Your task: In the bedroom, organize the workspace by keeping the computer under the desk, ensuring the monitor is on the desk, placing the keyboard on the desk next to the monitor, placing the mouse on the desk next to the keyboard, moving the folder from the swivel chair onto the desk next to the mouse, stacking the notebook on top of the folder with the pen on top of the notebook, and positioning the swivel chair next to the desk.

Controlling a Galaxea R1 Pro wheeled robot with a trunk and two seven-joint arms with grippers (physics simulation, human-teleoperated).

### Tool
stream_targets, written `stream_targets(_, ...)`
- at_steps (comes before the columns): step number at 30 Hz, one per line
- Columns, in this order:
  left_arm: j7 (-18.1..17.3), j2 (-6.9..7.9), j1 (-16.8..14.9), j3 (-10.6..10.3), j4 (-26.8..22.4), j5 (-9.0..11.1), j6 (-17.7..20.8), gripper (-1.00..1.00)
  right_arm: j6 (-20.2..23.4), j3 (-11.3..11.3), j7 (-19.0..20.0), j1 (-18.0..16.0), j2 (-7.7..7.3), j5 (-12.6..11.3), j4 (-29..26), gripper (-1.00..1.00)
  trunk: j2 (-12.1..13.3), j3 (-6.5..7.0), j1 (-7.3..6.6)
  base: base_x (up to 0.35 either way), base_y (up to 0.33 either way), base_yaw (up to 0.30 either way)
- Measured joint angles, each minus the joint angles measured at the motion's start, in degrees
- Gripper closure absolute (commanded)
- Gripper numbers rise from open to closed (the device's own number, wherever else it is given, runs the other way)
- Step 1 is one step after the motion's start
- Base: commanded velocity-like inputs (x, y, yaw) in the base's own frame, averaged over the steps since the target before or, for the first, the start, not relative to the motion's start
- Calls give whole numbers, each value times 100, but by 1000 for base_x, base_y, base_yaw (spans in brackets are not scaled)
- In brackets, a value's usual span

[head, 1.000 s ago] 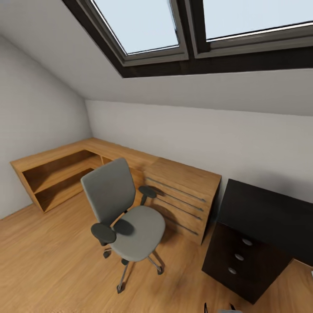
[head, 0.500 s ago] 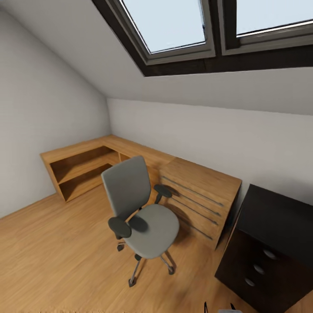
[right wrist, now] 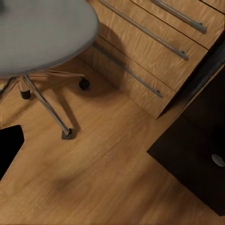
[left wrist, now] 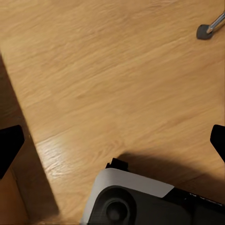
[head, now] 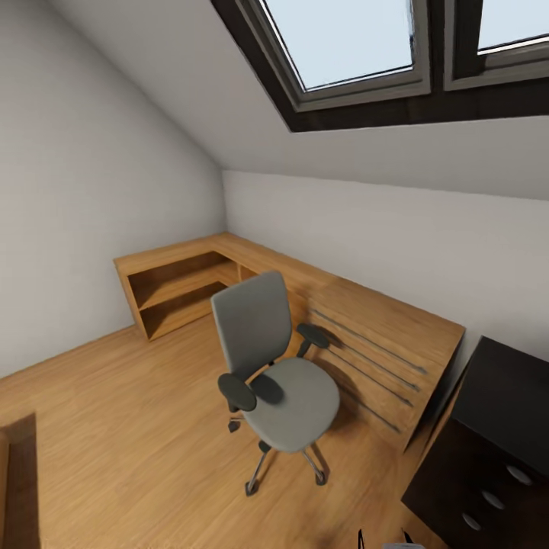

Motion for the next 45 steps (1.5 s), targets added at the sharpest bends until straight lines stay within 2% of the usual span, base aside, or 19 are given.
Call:
stream_targets(21,1,0,0,6,75,1,52,-100,-5,9,6,0,8,16,8,-100,0,-12,0,2,0,270)
stream_targets(30,2,8,0,23,75,12,94,-100,-9,10,12,0,9,18,9,-100,0,-12,-1,177,0,275)
stream_targets(45,2,9,0,27,75,21,78,-100,-9,9,12,-1,9,17,9,-100,0,-12,0,12,0,278)
